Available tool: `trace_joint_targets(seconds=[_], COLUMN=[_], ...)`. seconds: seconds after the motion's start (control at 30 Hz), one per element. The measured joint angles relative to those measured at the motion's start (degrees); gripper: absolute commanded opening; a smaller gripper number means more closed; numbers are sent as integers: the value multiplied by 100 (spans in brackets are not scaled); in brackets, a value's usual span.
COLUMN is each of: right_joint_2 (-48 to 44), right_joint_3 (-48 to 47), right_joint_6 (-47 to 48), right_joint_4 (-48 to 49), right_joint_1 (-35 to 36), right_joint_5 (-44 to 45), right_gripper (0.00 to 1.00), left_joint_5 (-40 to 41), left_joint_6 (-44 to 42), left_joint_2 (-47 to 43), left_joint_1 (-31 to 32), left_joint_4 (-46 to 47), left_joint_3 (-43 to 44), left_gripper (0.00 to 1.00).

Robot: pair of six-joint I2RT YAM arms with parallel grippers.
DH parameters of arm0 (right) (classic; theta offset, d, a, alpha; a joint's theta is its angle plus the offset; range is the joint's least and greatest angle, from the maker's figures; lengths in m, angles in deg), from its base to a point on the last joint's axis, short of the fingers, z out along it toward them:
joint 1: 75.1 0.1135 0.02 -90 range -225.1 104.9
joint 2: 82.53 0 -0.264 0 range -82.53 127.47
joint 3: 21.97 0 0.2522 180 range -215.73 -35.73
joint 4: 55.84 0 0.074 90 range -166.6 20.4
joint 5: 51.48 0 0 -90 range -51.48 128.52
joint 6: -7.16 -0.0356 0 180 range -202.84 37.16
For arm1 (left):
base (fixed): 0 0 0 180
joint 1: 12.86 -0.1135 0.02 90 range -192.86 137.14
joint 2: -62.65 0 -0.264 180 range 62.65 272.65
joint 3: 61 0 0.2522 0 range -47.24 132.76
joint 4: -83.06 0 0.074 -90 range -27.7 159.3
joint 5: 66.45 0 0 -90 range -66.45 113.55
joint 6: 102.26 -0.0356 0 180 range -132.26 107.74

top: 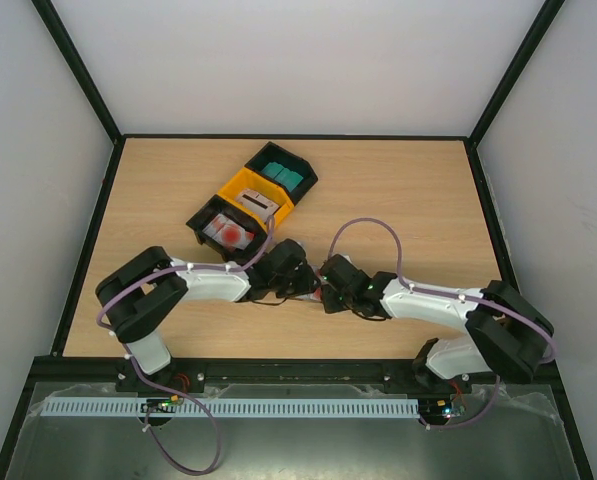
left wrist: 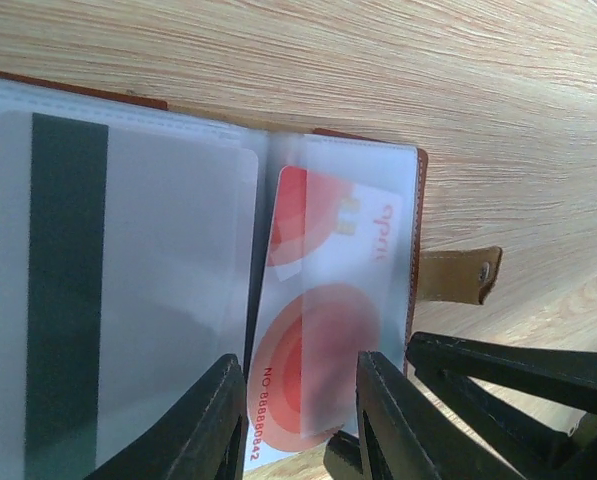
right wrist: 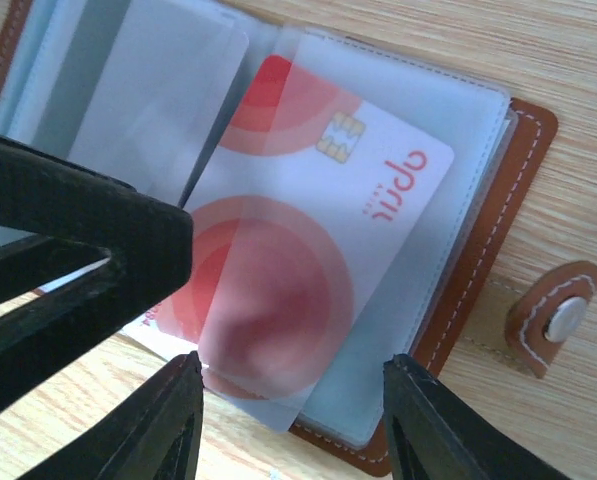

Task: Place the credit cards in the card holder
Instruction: Adjust the credit card in the card holder.

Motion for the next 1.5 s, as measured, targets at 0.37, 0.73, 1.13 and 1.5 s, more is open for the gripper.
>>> trace_joint_targets(seconds=[0.37,0.73,1.13,1.5], right_joint_2=[341,345,575,597], right_joint_3=[-39,-70,-144,-151], right_joint_6=[127,262,251,-122], right_joint_4=[-2,55,83,142], right_joint_1=[118,205,562,605], right_joint_5=[245,48,562,710], right_gripper=[55,65,47,32], left_joint_5=[26,46,61,61], left_joint_6=[-46,-61,-111,-111], left_joint_2=[122,199,208,208], left_joint_1=[0,-2,-44,-68], left_joint_4=[-57,-76,-168,-160], left_joint_3=[2,52,57,57], left_gripper=[26,25,22,23])
